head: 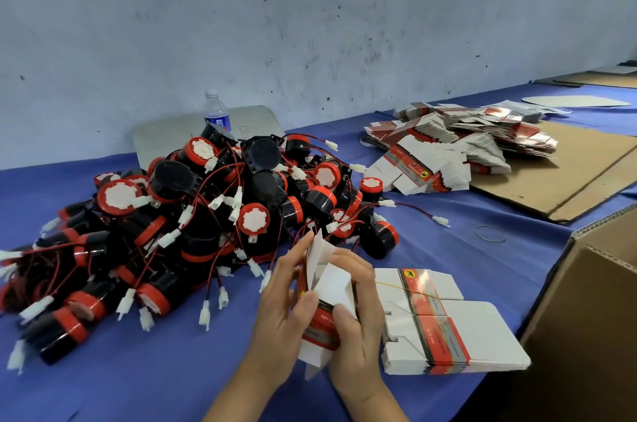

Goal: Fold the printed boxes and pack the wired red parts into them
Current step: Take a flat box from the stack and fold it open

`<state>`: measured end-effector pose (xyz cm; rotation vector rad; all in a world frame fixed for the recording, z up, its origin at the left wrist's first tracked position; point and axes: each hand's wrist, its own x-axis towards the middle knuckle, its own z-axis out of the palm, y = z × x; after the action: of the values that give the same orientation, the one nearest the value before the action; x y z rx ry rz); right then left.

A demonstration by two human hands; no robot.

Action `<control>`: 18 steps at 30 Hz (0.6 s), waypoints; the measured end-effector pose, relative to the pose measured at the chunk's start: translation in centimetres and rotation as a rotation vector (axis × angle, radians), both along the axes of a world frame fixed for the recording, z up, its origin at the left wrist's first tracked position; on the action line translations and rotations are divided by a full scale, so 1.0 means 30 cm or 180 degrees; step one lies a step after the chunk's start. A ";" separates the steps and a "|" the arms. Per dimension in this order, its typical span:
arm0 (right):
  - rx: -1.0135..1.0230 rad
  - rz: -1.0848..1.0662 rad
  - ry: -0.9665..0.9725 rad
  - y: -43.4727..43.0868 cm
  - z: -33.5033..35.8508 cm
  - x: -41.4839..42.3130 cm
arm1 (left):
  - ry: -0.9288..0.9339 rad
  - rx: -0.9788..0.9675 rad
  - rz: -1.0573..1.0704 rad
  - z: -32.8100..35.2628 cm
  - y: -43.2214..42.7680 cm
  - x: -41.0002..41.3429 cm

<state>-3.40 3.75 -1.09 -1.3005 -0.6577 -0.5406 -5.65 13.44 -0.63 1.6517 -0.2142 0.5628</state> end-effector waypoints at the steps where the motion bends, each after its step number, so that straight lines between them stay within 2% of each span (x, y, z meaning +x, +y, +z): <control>1: -0.0028 0.0004 -0.0037 -0.001 0.000 0.001 | -0.0041 0.0085 0.0058 -0.003 0.002 0.001; 4: -0.0100 -0.0027 -0.0013 -0.002 0.000 -0.003 | -0.0126 0.0199 0.0170 -0.015 0.014 0.002; 9: -0.0007 0.0126 0.0423 -0.010 0.013 -0.013 | -0.0216 0.0664 0.0350 -0.032 0.020 0.002; 18: -0.0118 -0.0144 0.0272 -0.001 0.016 -0.006 | -0.0858 0.1388 0.0456 -0.015 0.010 0.007</control>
<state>-3.57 3.73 -0.60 -1.3683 -0.5710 -0.5089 -5.45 13.74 -1.08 2.0197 -0.4426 0.8961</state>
